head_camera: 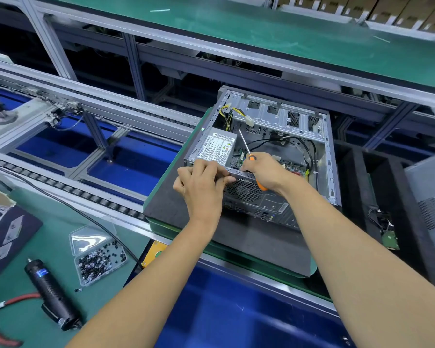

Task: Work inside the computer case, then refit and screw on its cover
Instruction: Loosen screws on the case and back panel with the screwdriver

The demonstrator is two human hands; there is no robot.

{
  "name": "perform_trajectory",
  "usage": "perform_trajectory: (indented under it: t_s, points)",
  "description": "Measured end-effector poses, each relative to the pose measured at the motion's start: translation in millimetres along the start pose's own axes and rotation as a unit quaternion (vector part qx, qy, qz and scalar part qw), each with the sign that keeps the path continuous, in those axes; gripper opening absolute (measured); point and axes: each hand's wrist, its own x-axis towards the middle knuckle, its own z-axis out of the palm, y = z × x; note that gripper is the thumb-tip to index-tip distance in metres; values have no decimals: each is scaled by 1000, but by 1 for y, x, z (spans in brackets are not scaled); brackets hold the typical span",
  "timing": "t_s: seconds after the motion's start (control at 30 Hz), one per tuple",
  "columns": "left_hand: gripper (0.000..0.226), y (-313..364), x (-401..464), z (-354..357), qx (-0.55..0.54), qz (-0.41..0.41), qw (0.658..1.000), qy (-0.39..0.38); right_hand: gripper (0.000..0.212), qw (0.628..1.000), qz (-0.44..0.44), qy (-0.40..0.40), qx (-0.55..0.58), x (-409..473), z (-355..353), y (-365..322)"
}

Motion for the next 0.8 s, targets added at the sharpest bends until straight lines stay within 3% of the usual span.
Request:
perform_trajectory:
  t_s: [0.13, 0.23, 0.33, 0.43, 0.53, 0.63, 0.7, 0.8]
  points:
    - [35, -14, 14, 3, -8, 133, 991, -17, 31, 1000, -4, -4, 0, 1, 0, 1]
    - [57, -24, 31, 5, -65, 215, 966, -133, 32, 1000, -8, 1, -12, 1, 0, 1]
    - [55, -31, 54, 8, -72, 259, 930, -250, 29, 1000, -4, 3, -14, 1, 0, 1]
    - [58, -28, 71, 9, -68, 239, 913, -323, 28, 1000, -1, 4, -14, 2, 2, 0]
    - [49, -25, 79, 5, -20, 286, 903, -320, 29, 1000, 0, 2, -15, 0, 2, -1]
    - [38, -15, 82, -7, -162, 173, 879, -413, 33, 1000, 13, 3, -17, -4, 2, -4]
    - [32, -10, 84, -8, -194, 143, 864, -443, 32, 1000, 21, 2, -14, -7, 2, -8]
    - [33, -15, 85, -8, -12, 310, 877, -367, 19, 999, 25, 3, -20, -10, 3, -14]
